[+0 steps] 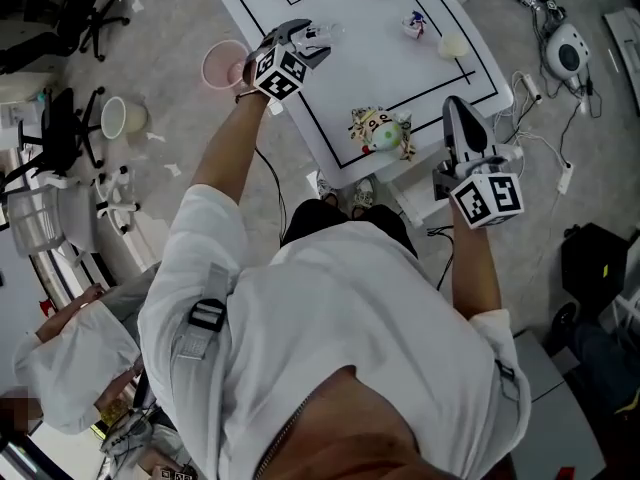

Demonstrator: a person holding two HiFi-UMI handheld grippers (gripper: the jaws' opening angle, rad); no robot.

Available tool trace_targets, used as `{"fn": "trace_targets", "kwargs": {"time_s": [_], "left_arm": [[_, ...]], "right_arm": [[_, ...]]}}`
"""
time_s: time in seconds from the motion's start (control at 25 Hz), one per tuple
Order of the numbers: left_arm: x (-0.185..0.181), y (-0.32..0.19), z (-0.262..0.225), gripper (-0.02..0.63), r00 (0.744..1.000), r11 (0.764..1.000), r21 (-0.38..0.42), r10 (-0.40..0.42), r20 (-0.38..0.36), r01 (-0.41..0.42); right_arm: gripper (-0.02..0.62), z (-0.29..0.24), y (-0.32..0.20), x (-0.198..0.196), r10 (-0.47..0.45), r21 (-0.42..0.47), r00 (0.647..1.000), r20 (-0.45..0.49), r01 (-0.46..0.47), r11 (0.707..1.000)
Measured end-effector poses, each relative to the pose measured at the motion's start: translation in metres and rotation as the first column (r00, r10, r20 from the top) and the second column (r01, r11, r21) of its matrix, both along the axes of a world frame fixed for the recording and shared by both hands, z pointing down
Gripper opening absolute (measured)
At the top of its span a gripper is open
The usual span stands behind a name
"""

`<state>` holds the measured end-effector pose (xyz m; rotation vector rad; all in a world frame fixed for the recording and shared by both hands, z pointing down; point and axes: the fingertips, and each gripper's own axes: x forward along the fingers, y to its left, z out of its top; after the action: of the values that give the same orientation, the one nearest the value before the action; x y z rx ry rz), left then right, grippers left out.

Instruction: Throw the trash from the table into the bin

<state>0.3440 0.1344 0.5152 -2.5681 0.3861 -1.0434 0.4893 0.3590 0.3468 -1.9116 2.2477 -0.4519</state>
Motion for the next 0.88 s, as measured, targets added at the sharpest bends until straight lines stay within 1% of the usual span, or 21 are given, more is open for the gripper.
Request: {"fn": "trace_targets", "kwargs": {"time_s": [0.08,0.16,0.24,0.32,0.44,0.6,0.76,0.8,0.88], "left_arm": [[-0.013,0.008,-0.023,0.308,0.994,0.998,-0.011,-0.065,-0.087,0.064],[-0.026,0.018,-0.043,0.308,0.979,0.992,-0.024,-0.123,-0.162,0.12],[-0.042,0.029,-0.064,0.308,0.957,0.983,-0.041,-0.182,-0.227,0.177],[-0.061,0.04,-0.086,0.308,0.922,0.969,-0.067,-0.249,-0.295,0.24],[-0.092,0.056,-0.107,0.308,0.851,0.939,-0.144,-0.344,-0.398,0.312],[-0.135,0.077,-0.126,0.308,0.737,0.895,-0.24,-0.446,-0.508,0.376],[-0.183,0.087,-0.139,0.308,0.619,0.849,-0.312,-0.525,-0.584,0.425],[-0.195,0.088,-0.142,0.308,0.594,0.84,-0.324,-0.538,-0.599,0.434],[-0.217,0.089,-0.145,0.308,0.555,0.828,-0.335,-0.553,-0.621,0.45]], "right_arm": [[-0.003,-0.009,0.004,-0.01,-0.034,0.022,0.999,0.002,0.034,0.999],[-0.004,-0.016,0.008,-0.019,-0.07,0.044,0.998,0.005,0.07,0.997],[-0.004,-0.021,0.01,-0.029,-0.111,0.065,0.994,0.008,0.11,0.992],[-0.004,-0.027,0.011,-0.043,-0.157,0.085,0.987,0.014,0.156,0.984],[-0.004,-0.037,0.013,-0.068,-0.231,0.116,0.973,0.03,0.226,0.967],[-0.003,-0.049,0.014,-0.107,-0.333,0.155,0.942,0.046,0.322,0.934],[-0.003,-0.059,0.012,-0.154,-0.426,0.178,0.903,0.061,0.41,0.895],[-0.003,-0.06,0.012,-0.166,-0.447,0.181,0.893,0.062,0.43,0.884],[-0.004,-0.061,0.009,-0.191,-0.484,0.185,0.873,0.062,0.467,0.865]]}}
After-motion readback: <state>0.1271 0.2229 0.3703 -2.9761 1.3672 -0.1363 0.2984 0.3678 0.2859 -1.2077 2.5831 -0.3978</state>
